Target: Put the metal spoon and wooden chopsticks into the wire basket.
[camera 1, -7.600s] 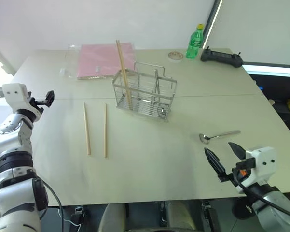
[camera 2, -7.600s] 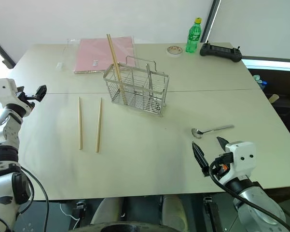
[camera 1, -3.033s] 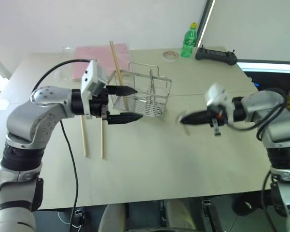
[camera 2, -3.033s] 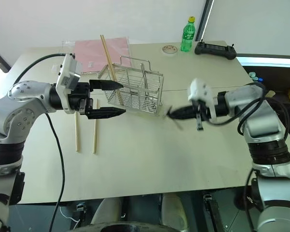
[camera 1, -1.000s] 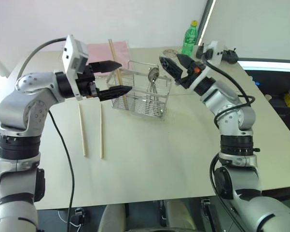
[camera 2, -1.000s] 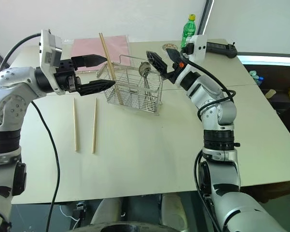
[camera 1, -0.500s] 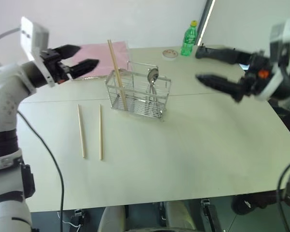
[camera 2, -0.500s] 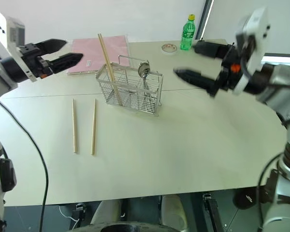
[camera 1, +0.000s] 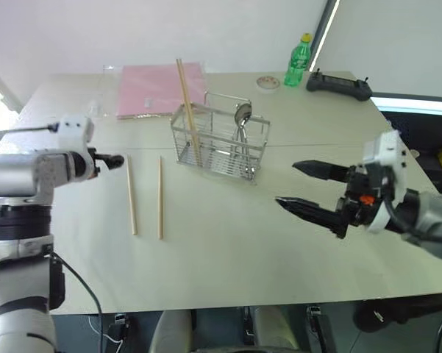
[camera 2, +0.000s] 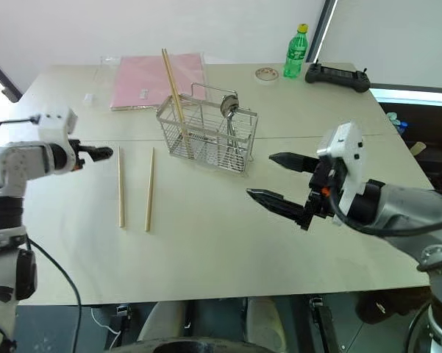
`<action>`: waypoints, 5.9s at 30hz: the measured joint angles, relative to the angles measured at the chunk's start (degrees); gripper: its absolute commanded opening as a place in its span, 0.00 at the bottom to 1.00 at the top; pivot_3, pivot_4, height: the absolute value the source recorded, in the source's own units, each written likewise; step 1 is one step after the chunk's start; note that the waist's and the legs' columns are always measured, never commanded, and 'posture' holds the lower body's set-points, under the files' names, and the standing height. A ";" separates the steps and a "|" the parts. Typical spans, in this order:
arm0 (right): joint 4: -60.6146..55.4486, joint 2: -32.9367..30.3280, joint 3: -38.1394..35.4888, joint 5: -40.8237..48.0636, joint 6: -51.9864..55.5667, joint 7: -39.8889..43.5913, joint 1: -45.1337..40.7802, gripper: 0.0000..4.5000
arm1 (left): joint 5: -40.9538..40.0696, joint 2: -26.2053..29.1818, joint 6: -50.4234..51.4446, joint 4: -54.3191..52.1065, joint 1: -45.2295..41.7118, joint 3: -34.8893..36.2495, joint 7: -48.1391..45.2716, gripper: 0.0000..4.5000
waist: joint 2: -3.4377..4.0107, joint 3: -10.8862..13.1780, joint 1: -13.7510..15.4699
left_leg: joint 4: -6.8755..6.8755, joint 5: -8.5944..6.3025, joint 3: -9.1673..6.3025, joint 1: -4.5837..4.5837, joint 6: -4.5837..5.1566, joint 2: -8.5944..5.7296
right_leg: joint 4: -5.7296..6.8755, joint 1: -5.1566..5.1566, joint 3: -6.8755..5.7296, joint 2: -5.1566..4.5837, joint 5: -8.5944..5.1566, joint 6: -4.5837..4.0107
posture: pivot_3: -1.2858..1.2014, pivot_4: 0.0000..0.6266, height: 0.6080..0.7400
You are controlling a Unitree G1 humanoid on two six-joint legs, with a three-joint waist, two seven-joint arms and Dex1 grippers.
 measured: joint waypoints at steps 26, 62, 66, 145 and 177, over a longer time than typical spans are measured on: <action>-3.53 -1.27 1.67 7.87 -8.98 -13.76 6.73 1.00 | 10.77 -8.73 -12.39 39.11 -20.39 -2.47 2.02 0.88 | 0.03 -0.07 -0.07 | 0.05 -0.01 0.05 0.04 0.01 0.01 | -0.13 0.11 -0.02 -0.03 0.11 0.05 | 0.52 0.24 0.86; -3.02 -6.90 -4.45 10.81 -11.23 -11.70 16.93 1.00 | -3.01 -13.22 -56.08 28.82 -43.57 15.01 -9.87 0.02 | 0.01 -0.13 0.23 | 0.13 -0.02 0.25 0.03 0.02 -0.27 | -0.36 0.30 0.02 -0.36 0.25 0.36 | 0.52 0.24 0.86; -3.53 -6.68 -4.43 11.56 -11.58 -13.84 17.21 1.00 | -2.11 -18.94 -60.30 29.05 -42.04 11.32 -13.12 0.02 | -0.05 -0.09 0.17 | 0.27 0.02 0.23 0.02 -0.02 -0.21 | -0.35 0.40 0.01 -0.32 0.32 0.39 | 0.52 0.24 0.86; -5.84 -1.18 2.21 14.24 -19.93 -26.06 17.00 1.00 | 7.40 -23.29 11.09 3.84 -10.34 -3.14 11.38 0.33 | 0.08 -0.21 0.35 | 0.27 0.14 0.13 0.05 -0.21 0.01 | -0.31 0.45 0.09 -0.03 0.40 0.22 | 0.52 0.24 0.86; -2.91 -4.02 2.03 18.71 -20.24 -25.79 13.89 1.00 | -2.29 -20.45 -61.28 22.00 -33.95 13.38 -8.34 0.00 | -0.18 -0.13 1.48 | 0.40 0.11 0.46 -0.05 -0.17 -0.20 | -0.52 0.50 0.08 -0.40 0.43 0.22 | 0.52 0.24 0.86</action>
